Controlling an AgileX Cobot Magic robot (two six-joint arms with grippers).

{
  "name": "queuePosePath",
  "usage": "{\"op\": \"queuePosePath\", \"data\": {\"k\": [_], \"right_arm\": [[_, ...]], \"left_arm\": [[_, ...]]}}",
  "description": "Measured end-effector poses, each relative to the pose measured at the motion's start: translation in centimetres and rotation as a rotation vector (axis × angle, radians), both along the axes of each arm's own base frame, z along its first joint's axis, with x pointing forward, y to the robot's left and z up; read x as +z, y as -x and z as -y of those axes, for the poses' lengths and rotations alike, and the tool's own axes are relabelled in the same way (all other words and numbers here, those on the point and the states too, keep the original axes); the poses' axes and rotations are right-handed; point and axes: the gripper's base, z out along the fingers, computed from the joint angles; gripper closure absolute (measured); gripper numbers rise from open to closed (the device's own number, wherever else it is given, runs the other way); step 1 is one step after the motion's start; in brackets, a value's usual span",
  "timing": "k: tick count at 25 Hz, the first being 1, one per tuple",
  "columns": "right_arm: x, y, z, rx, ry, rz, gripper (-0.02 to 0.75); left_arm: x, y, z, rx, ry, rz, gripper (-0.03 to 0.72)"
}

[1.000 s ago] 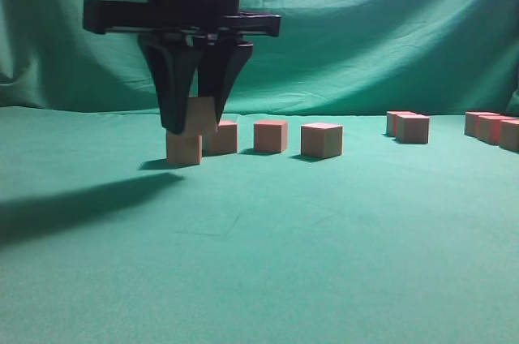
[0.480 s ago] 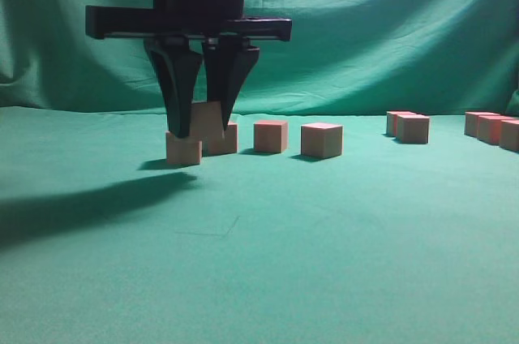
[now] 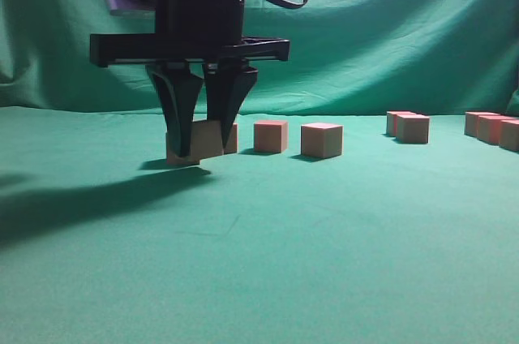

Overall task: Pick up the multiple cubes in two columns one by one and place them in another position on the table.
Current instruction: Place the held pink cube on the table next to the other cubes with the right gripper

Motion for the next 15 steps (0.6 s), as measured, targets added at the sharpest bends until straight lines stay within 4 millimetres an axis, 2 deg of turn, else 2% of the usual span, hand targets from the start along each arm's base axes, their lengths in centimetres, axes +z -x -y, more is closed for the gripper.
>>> {"op": "queuePosePath", "data": {"k": [7, 15], "right_arm": [[-0.01, 0.01, 0.04, -0.004, 0.003, -0.002, 0.480], [-0.87, -0.04, 0.00, -0.006, 0.021, -0.017, 0.480]], "left_arm": [[0.00, 0.00, 0.00, 0.000, 0.000, 0.000, 0.688], [0.00, 0.00, 0.00, 0.000, 0.000, 0.000, 0.688]]}}
